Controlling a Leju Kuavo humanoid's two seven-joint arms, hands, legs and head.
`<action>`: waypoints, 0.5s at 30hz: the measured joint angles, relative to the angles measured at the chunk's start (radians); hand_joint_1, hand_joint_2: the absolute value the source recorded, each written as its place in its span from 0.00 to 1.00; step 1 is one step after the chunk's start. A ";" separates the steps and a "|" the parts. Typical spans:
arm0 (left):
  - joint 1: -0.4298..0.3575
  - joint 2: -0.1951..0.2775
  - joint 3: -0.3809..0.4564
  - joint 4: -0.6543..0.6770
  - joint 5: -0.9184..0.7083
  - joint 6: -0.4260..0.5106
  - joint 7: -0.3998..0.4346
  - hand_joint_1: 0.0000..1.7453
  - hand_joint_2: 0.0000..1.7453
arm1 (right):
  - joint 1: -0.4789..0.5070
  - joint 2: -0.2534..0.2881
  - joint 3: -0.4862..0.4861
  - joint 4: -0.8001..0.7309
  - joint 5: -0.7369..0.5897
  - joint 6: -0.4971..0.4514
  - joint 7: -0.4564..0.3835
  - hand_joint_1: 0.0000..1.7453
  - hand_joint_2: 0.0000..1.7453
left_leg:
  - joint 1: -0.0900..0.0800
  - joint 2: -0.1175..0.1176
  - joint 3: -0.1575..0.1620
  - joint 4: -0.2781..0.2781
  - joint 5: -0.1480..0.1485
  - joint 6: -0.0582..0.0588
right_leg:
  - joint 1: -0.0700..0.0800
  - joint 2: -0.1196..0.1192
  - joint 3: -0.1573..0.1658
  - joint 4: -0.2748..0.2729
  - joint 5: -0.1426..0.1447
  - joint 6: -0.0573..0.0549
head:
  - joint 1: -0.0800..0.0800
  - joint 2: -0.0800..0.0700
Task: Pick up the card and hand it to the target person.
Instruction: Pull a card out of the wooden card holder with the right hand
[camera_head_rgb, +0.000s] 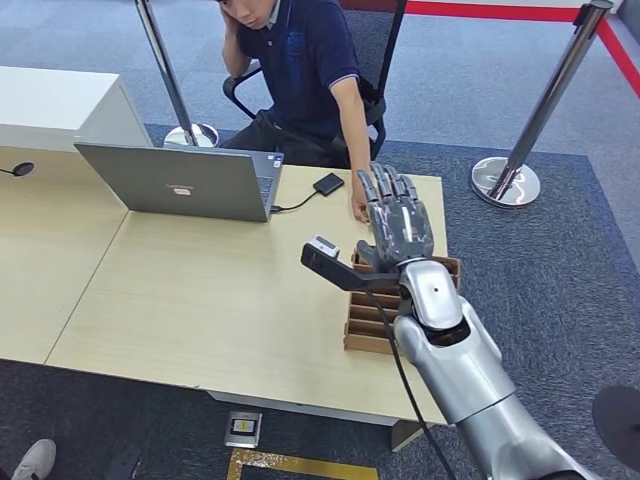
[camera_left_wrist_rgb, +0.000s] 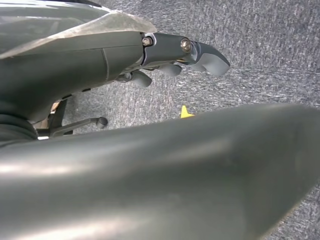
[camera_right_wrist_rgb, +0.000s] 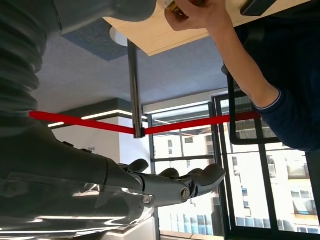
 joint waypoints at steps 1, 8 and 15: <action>0.000 0.000 0.000 0.000 0.000 0.000 0.000 0.00 0.00 | 0.001 0.001 -0.001 0.002 -0.007 -0.002 0.000 0.73 1.00 | 0.000 0.000 0.000 0.000 0.000 0.000 | 0.000 0.000 0.000 0.000 0.000 0.000 | 0.000 0.000; 0.000 0.000 0.002 0.000 0.002 0.000 0.001 0.00 0.00 | 0.005 0.024 -0.014 0.063 -0.042 -0.031 0.009 0.84 1.00 | 0.000 0.000 0.000 0.000 0.000 0.000 | 0.000 0.000 0.000 0.000 0.000 0.000 | 0.000 0.000; 0.000 0.001 0.014 0.000 0.004 0.000 0.007 0.00 0.00 | 0.006 0.048 -0.036 0.142 -0.049 -0.062 0.013 0.73 1.00 | 0.000 0.000 0.000 0.000 0.000 0.000 | 0.000 0.000 0.000 0.000 0.000 0.000 | 0.000 0.000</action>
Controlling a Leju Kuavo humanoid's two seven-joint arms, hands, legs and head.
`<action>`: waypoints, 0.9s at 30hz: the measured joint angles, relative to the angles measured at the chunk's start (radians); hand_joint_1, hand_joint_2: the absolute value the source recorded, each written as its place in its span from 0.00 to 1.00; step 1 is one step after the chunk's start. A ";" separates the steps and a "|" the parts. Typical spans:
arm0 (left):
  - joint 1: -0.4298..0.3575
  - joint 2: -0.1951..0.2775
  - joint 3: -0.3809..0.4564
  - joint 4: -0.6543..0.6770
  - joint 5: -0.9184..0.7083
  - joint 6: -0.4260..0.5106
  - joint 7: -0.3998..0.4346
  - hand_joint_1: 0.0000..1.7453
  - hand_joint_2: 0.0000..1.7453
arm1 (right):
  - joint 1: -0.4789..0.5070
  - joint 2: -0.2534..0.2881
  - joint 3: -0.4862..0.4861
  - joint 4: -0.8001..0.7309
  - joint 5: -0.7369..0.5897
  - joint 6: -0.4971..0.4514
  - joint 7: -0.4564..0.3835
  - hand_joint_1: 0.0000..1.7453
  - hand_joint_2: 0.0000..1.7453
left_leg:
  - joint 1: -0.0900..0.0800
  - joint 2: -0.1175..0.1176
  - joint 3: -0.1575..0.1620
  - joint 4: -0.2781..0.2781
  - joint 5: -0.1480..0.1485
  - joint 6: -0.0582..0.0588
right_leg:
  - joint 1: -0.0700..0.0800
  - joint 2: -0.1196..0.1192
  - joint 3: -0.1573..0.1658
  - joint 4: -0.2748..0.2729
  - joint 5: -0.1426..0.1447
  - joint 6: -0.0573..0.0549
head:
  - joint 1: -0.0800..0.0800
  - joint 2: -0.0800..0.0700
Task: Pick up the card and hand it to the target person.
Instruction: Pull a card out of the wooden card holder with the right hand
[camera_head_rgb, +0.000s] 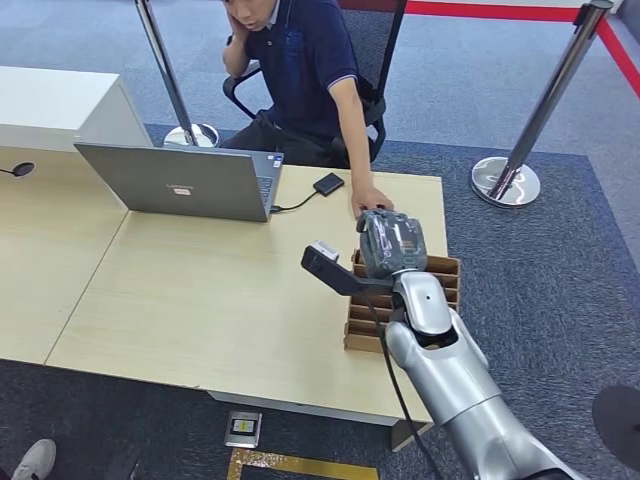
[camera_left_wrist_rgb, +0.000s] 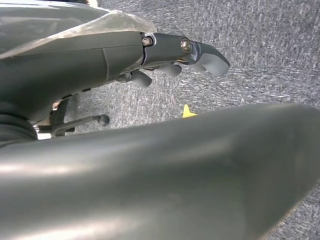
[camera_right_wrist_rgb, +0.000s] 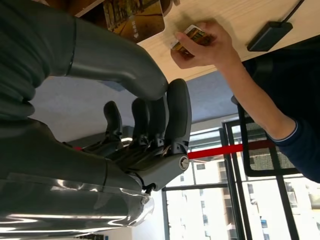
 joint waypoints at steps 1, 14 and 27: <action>0.000 0.000 0.001 0.000 0.000 0.000 0.001 0.00 0.00 | 0.000 0.002 -0.004 0.007 0.000 -0.004 0.001 0.72 1.00 | 0.000 0.000 0.000 0.000 0.000 0.000 | 0.000 0.000 0.000 0.000 0.000 0.000 | 0.000 0.000; 0.001 0.000 0.003 0.000 0.008 0.000 0.002 0.00 0.00 | 0.000 0.009 -0.037 0.036 0.014 -0.010 0.010 0.53 1.00 | 0.000 0.000 0.000 0.000 0.000 0.000 | 0.000 0.000 0.000 0.000 0.000 0.000 | 0.000 0.000; 0.002 0.000 0.004 0.000 0.009 0.000 0.002 0.00 0.00 | 0.000 0.010 -0.044 0.069 0.018 -0.018 0.012 0.33 1.00 | 0.000 0.000 0.000 0.000 0.000 0.000 | 0.000 0.000 0.000 0.000 0.000 0.000 | 0.000 0.000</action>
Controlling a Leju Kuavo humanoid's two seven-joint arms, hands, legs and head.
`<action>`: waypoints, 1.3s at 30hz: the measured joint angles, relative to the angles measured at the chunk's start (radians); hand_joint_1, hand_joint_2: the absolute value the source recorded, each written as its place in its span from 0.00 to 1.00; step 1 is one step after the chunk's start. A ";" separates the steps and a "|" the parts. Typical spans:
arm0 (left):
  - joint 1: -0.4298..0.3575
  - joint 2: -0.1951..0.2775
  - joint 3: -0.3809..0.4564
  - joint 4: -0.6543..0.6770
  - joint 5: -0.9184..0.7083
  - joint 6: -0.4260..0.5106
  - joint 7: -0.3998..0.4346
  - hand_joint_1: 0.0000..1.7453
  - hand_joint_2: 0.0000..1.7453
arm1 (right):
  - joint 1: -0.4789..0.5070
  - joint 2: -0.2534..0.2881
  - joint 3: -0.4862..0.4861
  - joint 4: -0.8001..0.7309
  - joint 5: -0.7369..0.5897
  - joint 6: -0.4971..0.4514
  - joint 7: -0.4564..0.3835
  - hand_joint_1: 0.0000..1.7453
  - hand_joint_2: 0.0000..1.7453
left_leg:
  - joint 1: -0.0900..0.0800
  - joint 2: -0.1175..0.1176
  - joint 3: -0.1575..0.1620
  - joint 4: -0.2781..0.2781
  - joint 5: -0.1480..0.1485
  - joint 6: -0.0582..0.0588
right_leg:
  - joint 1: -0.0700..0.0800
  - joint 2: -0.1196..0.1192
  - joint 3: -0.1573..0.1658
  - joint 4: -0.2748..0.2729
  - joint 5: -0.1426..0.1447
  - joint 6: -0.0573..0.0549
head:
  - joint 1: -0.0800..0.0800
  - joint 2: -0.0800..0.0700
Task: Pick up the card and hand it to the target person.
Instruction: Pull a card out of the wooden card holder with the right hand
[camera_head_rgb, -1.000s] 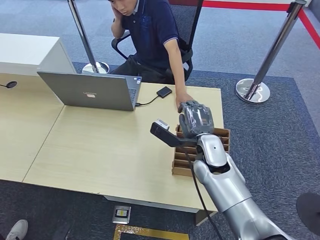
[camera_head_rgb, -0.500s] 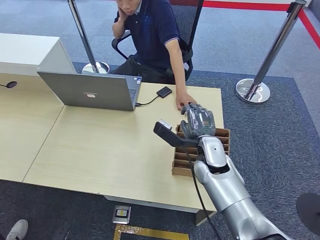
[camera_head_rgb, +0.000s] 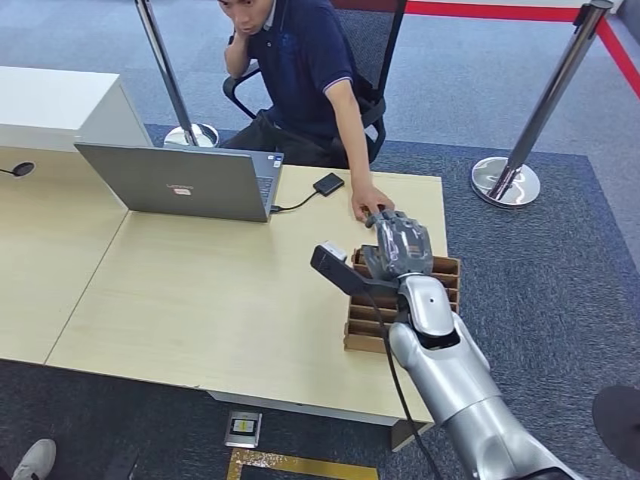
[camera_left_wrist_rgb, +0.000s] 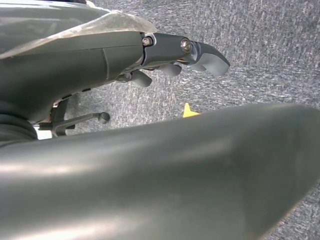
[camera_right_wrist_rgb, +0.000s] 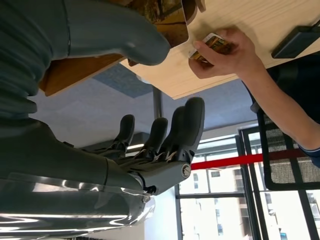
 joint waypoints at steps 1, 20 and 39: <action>0.000 0.000 0.000 0.000 0.000 0.000 0.000 0.00 0.00 | 0.000 0.000 0.000 0.002 0.001 0.000 0.000 0.33 1.00 | 0.000 0.000 0.000 0.000 0.000 0.000 | 0.000 0.000 0.000 0.000 0.000 0.000 | 0.000 0.000; 0.000 0.000 0.001 0.000 0.004 0.000 0.001 0.00 0.00 | 0.000 0.012 -0.020 0.068 0.014 0.002 0.010 0.40 1.00 | 0.000 0.000 0.000 0.000 0.000 0.000 | 0.000 0.000 0.000 0.000 0.000 0.000 | 0.000 0.000; 0.000 0.000 0.001 0.000 0.002 0.000 0.003 0.00 0.00 | 0.000 0.015 -0.047 0.090 0.041 0.001 0.017 0.49 1.00 | 0.000 0.000 0.000 0.000 0.000 0.000 | 0.000 0.000 0.000 0.000 0.000 0.000 | 0.000 0.000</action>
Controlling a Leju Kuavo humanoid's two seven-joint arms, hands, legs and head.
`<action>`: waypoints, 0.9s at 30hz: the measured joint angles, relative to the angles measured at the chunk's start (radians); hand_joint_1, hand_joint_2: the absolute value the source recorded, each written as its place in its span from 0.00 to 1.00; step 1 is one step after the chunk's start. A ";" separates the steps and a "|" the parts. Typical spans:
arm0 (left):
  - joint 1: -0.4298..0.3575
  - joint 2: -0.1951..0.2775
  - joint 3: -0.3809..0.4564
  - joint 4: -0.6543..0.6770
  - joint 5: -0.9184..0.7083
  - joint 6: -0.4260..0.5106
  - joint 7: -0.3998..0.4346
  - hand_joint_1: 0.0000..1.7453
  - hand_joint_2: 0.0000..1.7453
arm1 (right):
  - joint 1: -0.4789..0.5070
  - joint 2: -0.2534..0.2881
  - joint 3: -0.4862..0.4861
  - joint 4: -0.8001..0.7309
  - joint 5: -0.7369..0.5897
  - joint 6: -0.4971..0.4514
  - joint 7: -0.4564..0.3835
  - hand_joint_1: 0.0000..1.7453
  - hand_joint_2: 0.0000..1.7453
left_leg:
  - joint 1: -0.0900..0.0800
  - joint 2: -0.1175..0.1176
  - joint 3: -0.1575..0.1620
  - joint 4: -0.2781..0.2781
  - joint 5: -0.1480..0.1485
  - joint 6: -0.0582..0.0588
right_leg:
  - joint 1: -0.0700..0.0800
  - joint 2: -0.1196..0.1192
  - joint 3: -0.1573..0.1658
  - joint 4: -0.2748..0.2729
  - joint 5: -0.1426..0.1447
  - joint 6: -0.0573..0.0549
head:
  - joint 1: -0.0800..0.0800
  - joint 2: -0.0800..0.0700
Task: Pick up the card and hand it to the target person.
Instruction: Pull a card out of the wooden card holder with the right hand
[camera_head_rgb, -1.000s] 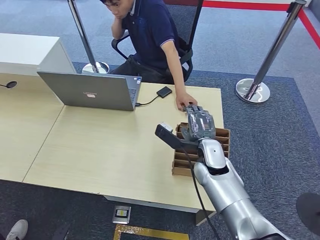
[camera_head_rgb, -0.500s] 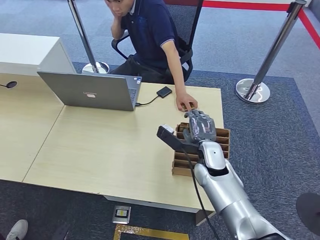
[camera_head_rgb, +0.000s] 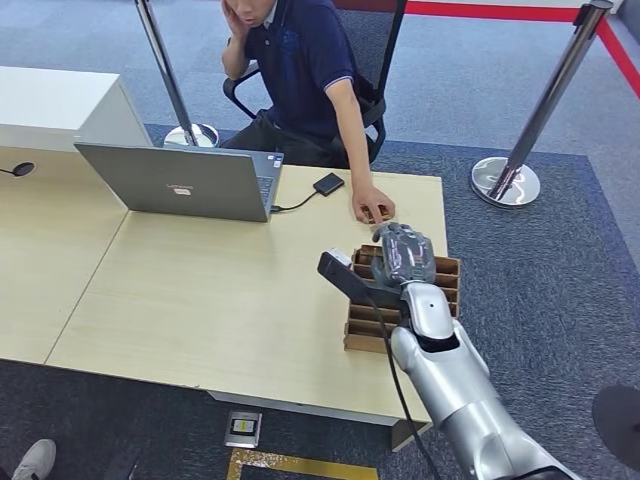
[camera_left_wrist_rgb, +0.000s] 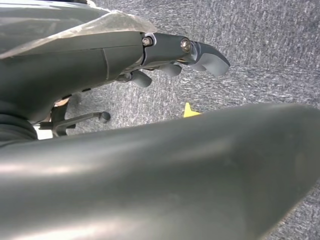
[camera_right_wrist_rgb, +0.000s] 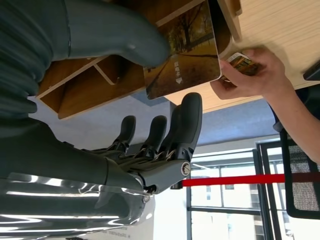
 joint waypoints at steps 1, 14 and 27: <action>0.000 0.000 0.000 0.000 0.000 0.000 0.000 0.00 0.00 | 0.000 0.000 0.000 0.000 0.000 0.000 0.000 0.49 1.00 | 0.000 0.000 0.000 0.000 0.000 0.000 | 0.000 0.000 0.000 0.000 0.000 0.000 | 0.000 0.000; 0.000 0.000 0.000 0.000 0.000 0.000 0.000 0.00 0.00 | -0.001 0.004 -0.007 0.004 0.014 -0.005 -0.010 0.97 1.00 | 0.000 0.000 0.000 0.000 0.000 0.000 | 0.000 0.000 0.000 0.000 0.000 0.000 | 0.000 0.000; 0.000 0.000 0.000 0.000 0.000 0.000 0.000 0.00 0.00 | 0.006 0.005 -0.024 -0.011 0.037 -0.052 -0.041 1.00 1.00 | 0.000 0.000 0.000 0.000 0.000 0.001 | 0.000 0.000 0.000 0.000 0.001 0.000 | 0.000 0.000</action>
